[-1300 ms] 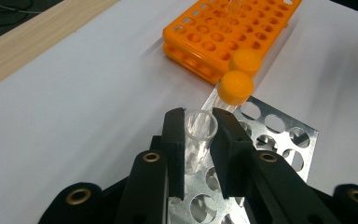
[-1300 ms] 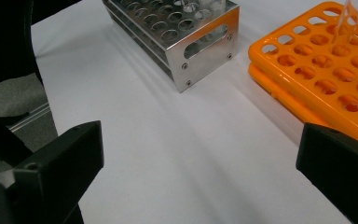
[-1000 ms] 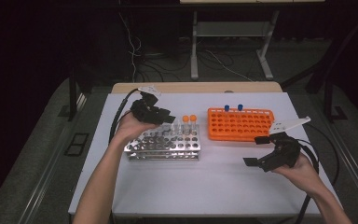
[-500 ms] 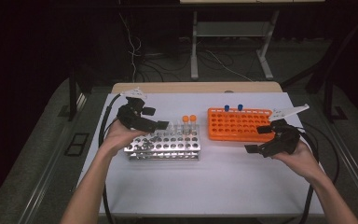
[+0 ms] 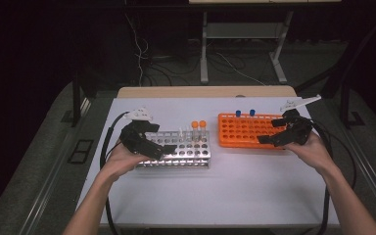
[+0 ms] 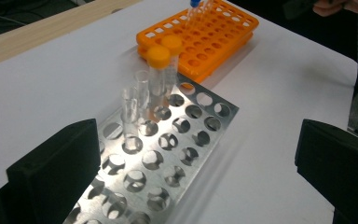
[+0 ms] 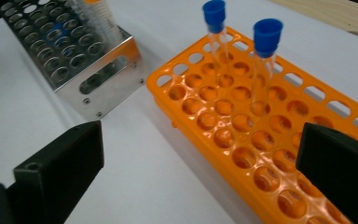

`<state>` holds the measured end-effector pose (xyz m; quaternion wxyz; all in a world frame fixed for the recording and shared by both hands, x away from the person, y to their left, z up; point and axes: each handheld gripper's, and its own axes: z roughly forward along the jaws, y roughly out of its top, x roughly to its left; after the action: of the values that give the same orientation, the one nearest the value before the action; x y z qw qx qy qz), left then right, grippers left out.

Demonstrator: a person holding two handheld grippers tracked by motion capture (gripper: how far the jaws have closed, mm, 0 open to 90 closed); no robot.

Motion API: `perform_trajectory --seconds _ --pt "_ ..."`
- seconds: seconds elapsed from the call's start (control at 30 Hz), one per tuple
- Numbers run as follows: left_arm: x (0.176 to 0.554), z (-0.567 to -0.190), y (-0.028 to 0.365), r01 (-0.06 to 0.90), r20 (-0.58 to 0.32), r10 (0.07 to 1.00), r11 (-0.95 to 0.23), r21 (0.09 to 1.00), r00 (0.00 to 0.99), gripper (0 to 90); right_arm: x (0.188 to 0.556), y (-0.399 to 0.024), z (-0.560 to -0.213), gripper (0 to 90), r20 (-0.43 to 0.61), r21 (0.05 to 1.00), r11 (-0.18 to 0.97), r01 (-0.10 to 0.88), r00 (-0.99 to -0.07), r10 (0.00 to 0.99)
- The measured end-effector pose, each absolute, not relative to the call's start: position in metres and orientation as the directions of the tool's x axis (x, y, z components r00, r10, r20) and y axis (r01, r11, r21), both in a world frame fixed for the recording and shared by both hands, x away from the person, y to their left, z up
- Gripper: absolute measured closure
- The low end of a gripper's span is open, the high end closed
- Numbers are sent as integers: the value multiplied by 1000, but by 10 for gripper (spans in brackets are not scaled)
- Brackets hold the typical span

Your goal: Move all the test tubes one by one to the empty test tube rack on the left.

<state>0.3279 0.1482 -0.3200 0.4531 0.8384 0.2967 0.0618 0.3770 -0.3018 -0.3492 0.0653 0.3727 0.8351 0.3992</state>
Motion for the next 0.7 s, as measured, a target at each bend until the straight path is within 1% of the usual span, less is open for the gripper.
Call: perform_trajectory --seconds 0.2,0.37,0.4,0.5,0.53,0.57,0.6,0.67,0.7 --pt "314 -327 146 427 -155 548 -413 804 822 0 395 -298 -354 4 162 722 410 557 -713 683" --pt "303 -333 146 424 -157 550 -399 813 820 0 408 -296 -362 8 163 722 402 563 -702 693" --pt "302 -334 147 424 -157 550 -400 812 820 0 412 -297 -365 55 162 721 402 564 -702 694" --pt "298 -339 147 426 -158 547 -405 809 822 0 419 -296 -372 66 162 719 400 569 -696 699" --pt "297 -340 147 427 -162 546 -402 810 822 0 421 -296 -375 135 165 718 398 571 -694 701" --pt "296 -342 147 429 -163 546 -404 808 822 0 423 -297 -377 172 168 723 394 567 -698 696" --pt "295 -343 147 430 -163 547 -405 807 821 0 425 -297 -378 175 160 726 392 565 -694 702" --pt "293 -345 148 432 -166 548 -403 807 820 0 430 -296 -382 259 157 729 385 566 -686 710" --pt "293 -346 148 431 -166 546 -402 807 821 0 432 -297 -384 272 161 732 377 567 -682 713"
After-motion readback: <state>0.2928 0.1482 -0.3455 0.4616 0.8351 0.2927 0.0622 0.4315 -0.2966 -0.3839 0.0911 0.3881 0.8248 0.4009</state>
